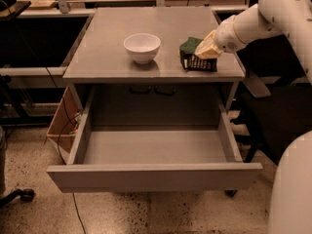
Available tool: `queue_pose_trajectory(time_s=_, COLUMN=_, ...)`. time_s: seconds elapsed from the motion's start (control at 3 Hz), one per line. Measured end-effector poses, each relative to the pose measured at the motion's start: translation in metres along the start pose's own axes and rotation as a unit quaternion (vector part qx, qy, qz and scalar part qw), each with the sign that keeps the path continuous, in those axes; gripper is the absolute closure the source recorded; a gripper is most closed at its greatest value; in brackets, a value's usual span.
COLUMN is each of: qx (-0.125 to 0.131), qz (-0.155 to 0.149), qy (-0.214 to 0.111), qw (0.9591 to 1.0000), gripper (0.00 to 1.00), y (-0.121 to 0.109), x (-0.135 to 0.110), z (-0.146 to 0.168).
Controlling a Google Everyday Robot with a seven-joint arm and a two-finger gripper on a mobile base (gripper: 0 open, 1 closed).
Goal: Pick rxbar chocolate from top drawer and place on counter
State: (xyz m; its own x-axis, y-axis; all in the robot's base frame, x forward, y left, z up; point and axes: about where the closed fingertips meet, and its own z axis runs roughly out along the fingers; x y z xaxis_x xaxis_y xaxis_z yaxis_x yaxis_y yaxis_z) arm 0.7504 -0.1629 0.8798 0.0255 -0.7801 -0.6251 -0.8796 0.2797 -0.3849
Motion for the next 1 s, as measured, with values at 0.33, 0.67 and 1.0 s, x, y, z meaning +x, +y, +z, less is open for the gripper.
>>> queue_pose_trajectory(time_s=0.33, qx=-0.004, qz=0.001, qy=0.001, qw=1.0000, gripper=0.54, y=0.0012, x=0.0032, z=0.0055)
queue_pose_trajectory(time_s=0.67, qx=-0.005, qz=0.001, qy=0.001, qw=1.0000, gripper=0.31, y=0.0017, x=0.0035, z=0.0058)
queue_pose_trajectory(time_s=1.0, qx=-0.005, qz=-0.008, qy=-0.001, qw=1.0000, gripper=0.07, y=0.0037, x=0.0021, z=-0.0037)
